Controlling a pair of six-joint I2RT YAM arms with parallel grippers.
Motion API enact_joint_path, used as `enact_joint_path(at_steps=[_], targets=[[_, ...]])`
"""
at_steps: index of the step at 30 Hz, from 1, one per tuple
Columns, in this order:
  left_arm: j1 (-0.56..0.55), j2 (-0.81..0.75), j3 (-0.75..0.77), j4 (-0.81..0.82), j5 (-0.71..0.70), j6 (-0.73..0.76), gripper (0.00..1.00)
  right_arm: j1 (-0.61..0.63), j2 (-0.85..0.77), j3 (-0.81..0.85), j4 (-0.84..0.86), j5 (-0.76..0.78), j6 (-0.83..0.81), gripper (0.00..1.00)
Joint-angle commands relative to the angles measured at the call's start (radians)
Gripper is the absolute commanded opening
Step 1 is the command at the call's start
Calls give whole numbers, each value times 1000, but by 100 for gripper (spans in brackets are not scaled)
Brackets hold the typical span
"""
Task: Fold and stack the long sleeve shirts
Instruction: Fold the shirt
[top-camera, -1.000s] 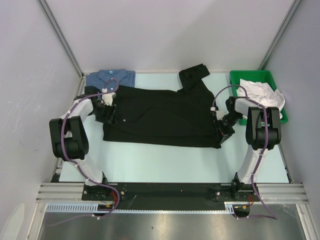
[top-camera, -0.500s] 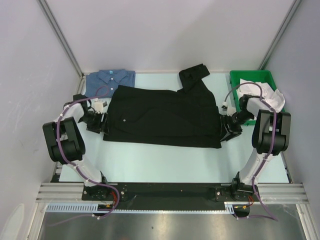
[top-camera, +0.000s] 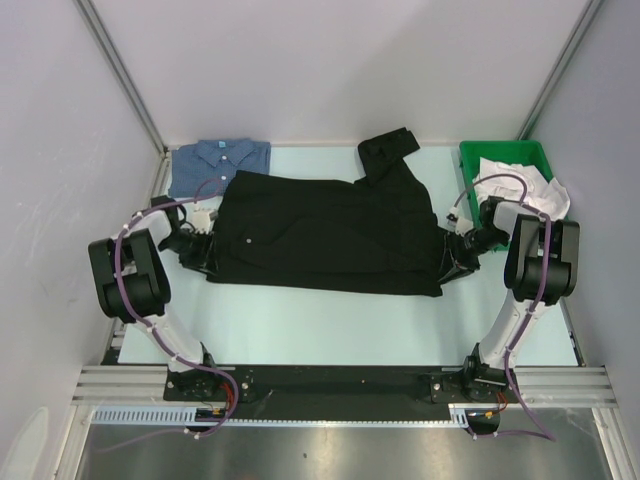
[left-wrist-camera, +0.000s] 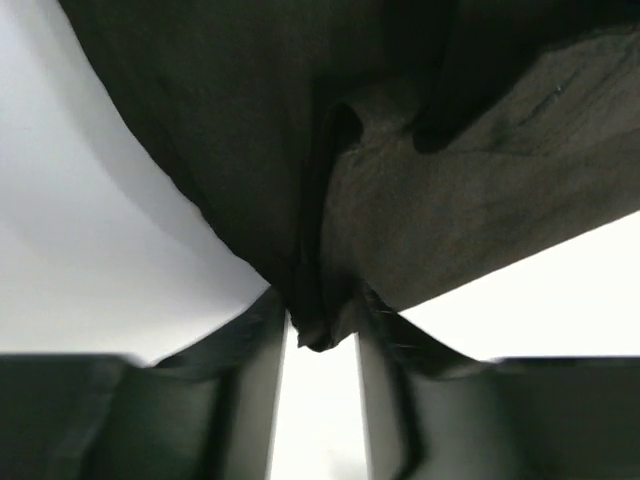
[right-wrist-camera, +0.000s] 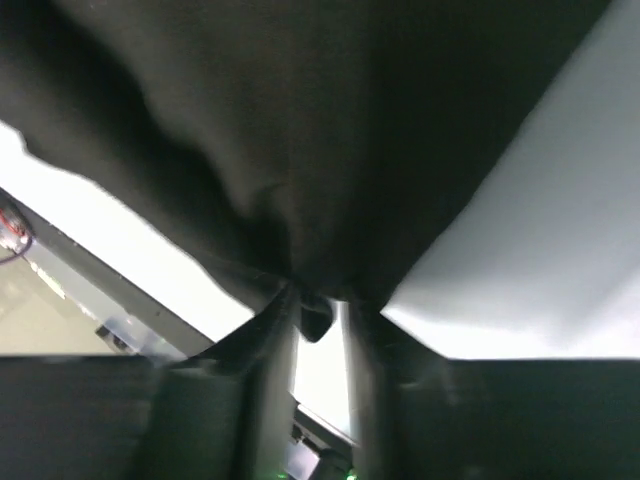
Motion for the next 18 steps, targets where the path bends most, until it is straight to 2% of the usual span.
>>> enact_joint_path(at_steps=[1, 2, 3, 4, 6, 18], targets=[[4, -21, -47, 6, 38, 14, 32, 4, 22, -47, 78, 48, -15, 19], [2, -25, -54, 5, 40, 18, 24, 4, 17, -51, 76, 53, -15, 14], [4, -31, -60, 5, 43, 17, 19, 4, 11, -51, 76, 56, -20, 2], [4, -34, -67, -3, 49, 23, 10, 4, 7, -53, 75, 76, -21, 0], [4, -45, -74, -14, 50, 32, 2, 4, -7, -59, 58, 97, -34, 0], [4, -206, -184, -225, -14, 202, 0, 4, -159, -133, -114, 342, -291, 0]])
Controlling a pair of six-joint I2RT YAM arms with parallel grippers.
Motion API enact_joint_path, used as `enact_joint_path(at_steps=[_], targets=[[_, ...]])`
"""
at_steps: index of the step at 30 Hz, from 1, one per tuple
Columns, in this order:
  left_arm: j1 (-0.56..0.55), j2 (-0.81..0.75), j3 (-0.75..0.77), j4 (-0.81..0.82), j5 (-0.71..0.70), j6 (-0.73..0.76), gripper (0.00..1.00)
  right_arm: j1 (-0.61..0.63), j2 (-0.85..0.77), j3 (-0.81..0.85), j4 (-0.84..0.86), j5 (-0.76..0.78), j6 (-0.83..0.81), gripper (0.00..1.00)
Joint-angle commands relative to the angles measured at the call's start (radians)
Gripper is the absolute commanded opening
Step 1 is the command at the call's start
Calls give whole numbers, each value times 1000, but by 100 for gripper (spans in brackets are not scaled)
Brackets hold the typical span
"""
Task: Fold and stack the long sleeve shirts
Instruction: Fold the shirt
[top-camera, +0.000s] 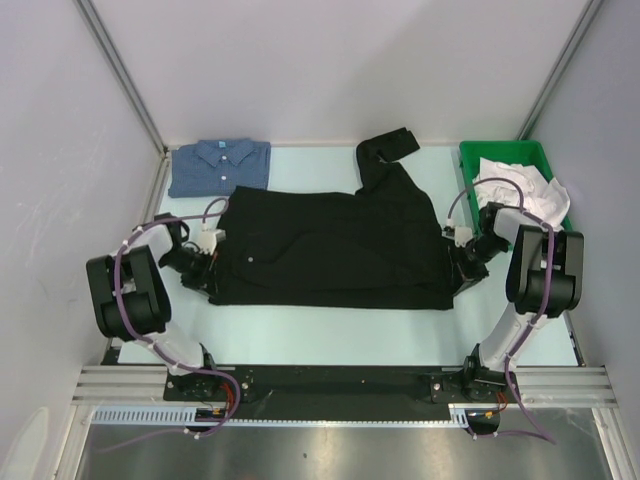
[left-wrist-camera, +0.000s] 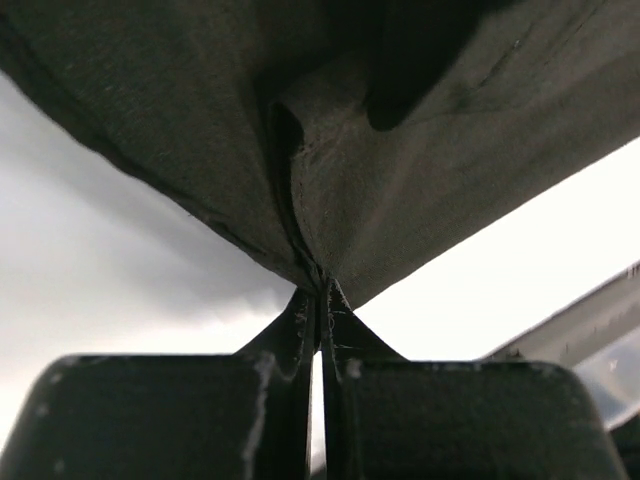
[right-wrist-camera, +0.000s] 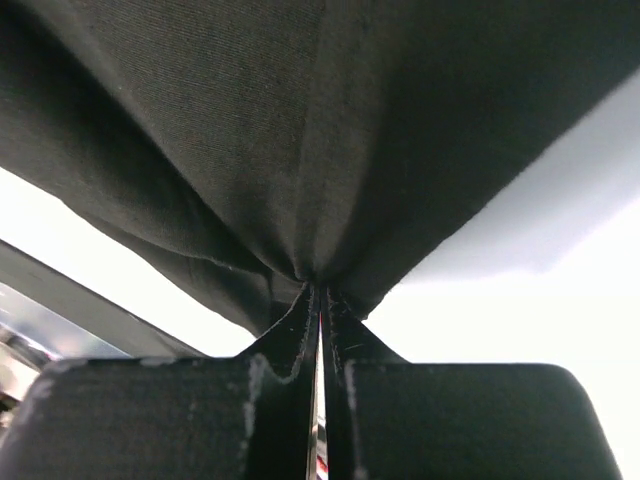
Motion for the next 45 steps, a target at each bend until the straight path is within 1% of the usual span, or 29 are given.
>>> enact_joint_path(at_steps=[1, 6, 7, 9, 10, 11, 12, 13, 14, 15, 16, 17, 18, 19, 20, 21, 22, 24, 25, 26, 28, 29, 30, 31, 33, 37, 41, 42, 45], targets=[[4, -110, -40, -137, -46, 128, 0, -3, -72, -58, -115, 175, -152, 0], [2, -138, -99, -208, -86, 202, 0, 7, -147, -114, -200, 215, -286, 0], [4, -139, -105, -214, -90, 219, 7, 16, -149, -120, -210, 218, -301, 0], [7, -139, -96, -247, -71, 254, 26, 17, -147, -108, -247, 207, -322, 13], [15, -145, -82, -254, -48, 274, 45, 2, -150, -89, -266, 189, -332, 22], [24, -149, -62, -263, -33, 289, 52, -6, -152, -27, -308, 166, -341, 41], [42, -156, 0, -284, -10, 318, 64, -15, -152, 13, -333, 120, -358, 47], [51, -153, 41, -297, 39, 332, 71, -24, -149, 55, -367, 94, -364, 53], [56, -150, 82, -303, 65, 341, 73, -27, -143, 110, -375, 69, -367, 59], [58, -136, 169, -303, 90, 357, 74, -26, -134, 204, -378, 11, -366, 59], [56, -124, 215, -295, 119, 358, 75, -23, -111, 260, -372, -21, -340, 60], [53, -109, 264, -286, 187, 358, 76, -18, -97, 308, -332, -55, -311, 61], [38, -89, 365, -259, 215, 351, 76, -15, -80, 399, -304, -117, -281, 61], [26, -30, 415, -239, 243, 322, 77, -7, -28, 443, -278, -147, -231, 61], [10, 1, 462, -225, 278, 311, 78, 8, -5, 483, -202, -164, -199, 61], [-20, 44, 558, -205, 295, 309, 79, 16, 27, 523, -154, -181, -157, 61], [-39, 115, 606, -196, 309, 311, 79, 23, 90, 596, -88, -193, -110, 61], [-88, 193, 737, -180, 338, 358, 79, 36, 162, 676, -19, -212, -50, 61], [-103, 224, 772, -160, 329, 354, 79, 39, 194, 743, 48, -210, -19, 61], [-117, 291, 800, -131, 322, 342, 79, 40, 271, 776, 70, -218, 31, 61], [-154, 369, 901, -107, 306, 343, 78, 46, 352, 887, 108, -238, 75, 61], [-181, 438, 941, -105, 290, 337, 77, 48, 424, 926, 109, -241, 104, 61], [-195, 477, 1023, -103, 257, 313, 75, 53, 461, 972, 112, -242, 121, 60], [-209, 508, 1061, -102, 246, 300, 73, 54, 490, 1004, 131, -242, 136, 60], [-243, 568, 1121, -65, 204, 282, 70, 57, 555, 1069, 167, -241, 171, 60], [-274, 626, 1145, -15, 135, 334, 64, 74, 615, 1112, 249, -245, 197, 59], [-274, 692, 1213, -59, 99, 397, 64, 102, 673, 1156, 262, -253, 202, 62], [-274, 701, 1211, -62, 93, 429, 65, 108, 692, 1166, 268, -255, 205, 62], [-274, 710, 1205, -64, 72, 447, 65, 129, 713, 1173, 328, -256, 230, 63]])
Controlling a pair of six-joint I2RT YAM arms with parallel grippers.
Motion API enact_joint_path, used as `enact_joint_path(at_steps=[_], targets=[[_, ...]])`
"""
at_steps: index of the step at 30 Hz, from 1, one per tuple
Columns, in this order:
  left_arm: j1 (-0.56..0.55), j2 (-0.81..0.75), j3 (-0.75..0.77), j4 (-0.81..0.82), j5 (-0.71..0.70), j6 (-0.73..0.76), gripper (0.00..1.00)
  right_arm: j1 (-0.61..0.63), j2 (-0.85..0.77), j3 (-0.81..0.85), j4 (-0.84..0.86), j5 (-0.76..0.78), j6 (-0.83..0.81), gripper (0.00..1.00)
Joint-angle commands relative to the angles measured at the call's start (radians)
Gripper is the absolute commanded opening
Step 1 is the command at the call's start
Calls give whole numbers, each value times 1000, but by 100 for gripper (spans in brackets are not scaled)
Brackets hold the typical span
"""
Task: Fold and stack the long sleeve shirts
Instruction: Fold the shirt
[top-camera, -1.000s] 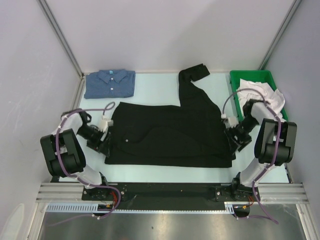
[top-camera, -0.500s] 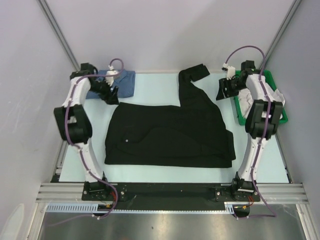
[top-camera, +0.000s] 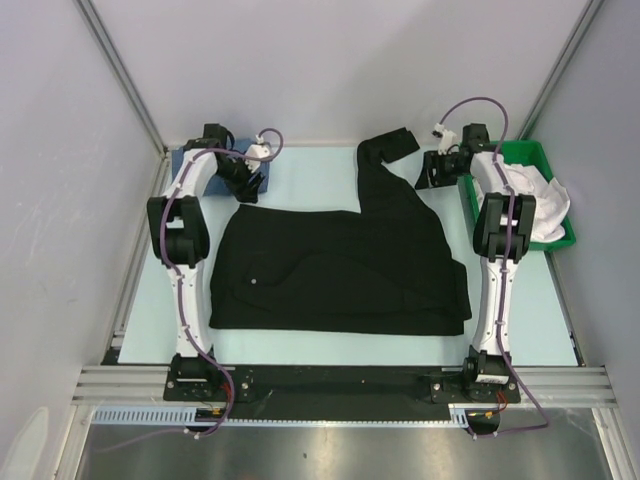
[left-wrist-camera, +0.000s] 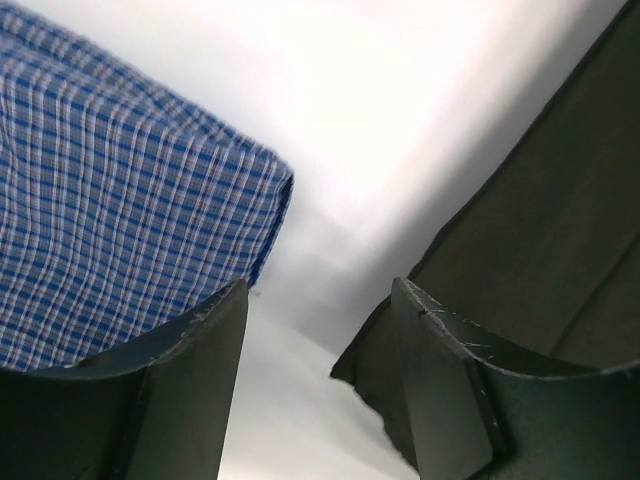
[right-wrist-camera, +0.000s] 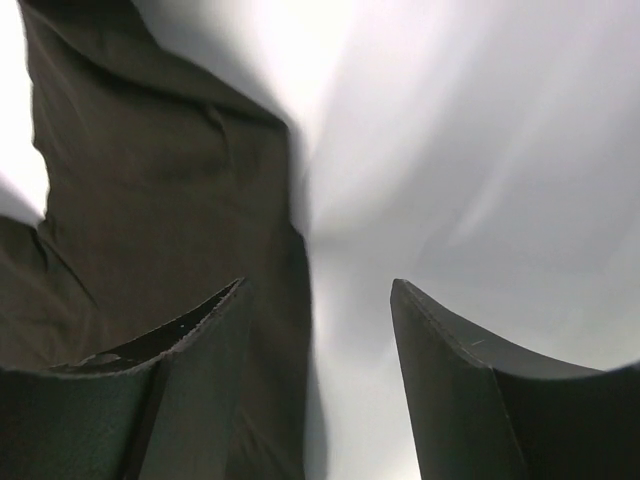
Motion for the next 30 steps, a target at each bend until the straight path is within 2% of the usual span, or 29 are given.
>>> enact_joint_path(at_steps=[1, 9, 15, 19, 21, 22, 30], targets=[[9, 17, 40, -12, -35, 86, 65, 43, 42, 61, 108, -34, 57, 64], [11, 26, 11, -11, -12, 132, 63, 71, 96, 87, 162, -28, 90, 61], [11, 22, 6, -45, -7, 215, 56, 71, 103, 86, 177, -20, 113, 46], [11, 5, 8, -84, 11, 265, 55, 71, 97, 86, 174, -26, 117, 41], [9, -14, 3, -103, 32, 279, 55, 71, 91, 81, 173, -26, 117, 40], [9, -30, -1, -105, 43, 278, 56, 71, 91, 78, 171, -31, 119, 36], [15, -49, 0, -115, 49, 281, 62, 71, 80, 69, 174, -31, 119, 31]])
